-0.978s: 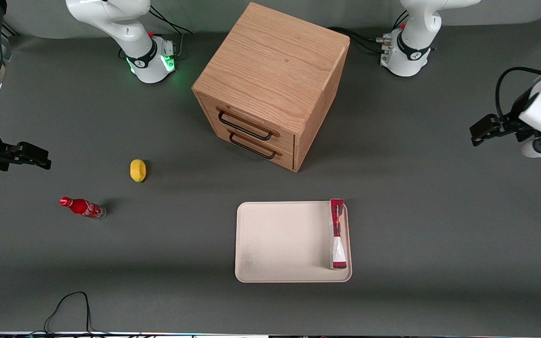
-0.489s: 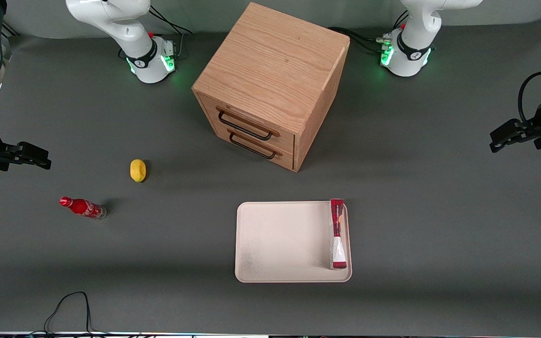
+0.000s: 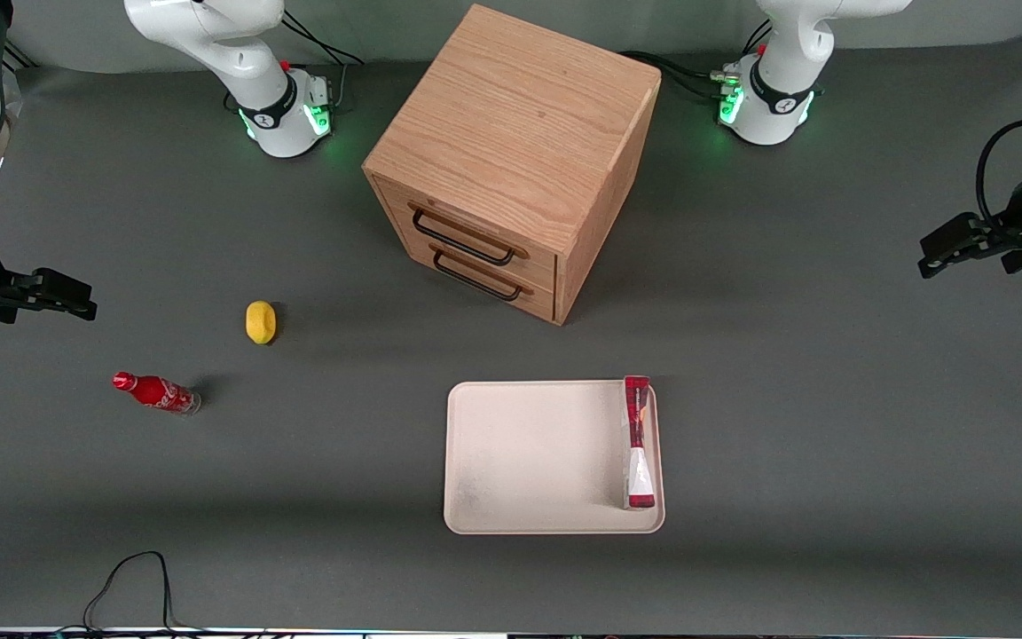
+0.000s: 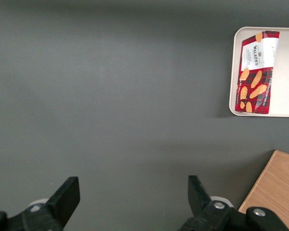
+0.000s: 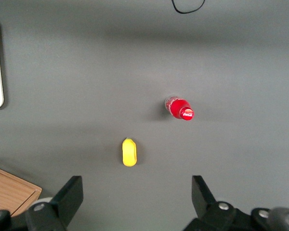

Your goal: Place red cookie box on tray

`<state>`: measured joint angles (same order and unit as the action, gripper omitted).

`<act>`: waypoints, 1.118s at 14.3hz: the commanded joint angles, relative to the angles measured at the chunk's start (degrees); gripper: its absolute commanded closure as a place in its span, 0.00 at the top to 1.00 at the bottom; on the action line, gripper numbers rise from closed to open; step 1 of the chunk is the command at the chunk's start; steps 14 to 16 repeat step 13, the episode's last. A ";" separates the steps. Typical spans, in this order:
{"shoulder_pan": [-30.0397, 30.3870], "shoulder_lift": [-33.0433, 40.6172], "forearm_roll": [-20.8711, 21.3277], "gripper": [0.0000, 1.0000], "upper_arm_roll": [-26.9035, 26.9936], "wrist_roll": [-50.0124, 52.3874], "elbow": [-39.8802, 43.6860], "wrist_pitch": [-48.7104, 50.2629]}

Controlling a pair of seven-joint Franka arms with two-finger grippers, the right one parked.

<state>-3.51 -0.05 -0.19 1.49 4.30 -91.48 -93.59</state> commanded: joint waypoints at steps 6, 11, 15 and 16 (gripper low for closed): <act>0.96 0.57 -0.78 1.00 -0.44 -0.52 0.78 3.59; 1.05 0.49 -0.69 1.00 -0.44 -0.87 0.69 4.37; 1.05 0.57 -0.69 1.00 -0.44 -0.96 0.69 4.73; 1.05 0.57 -0.69 1.00 -0.44 -0.96 0.69 4.73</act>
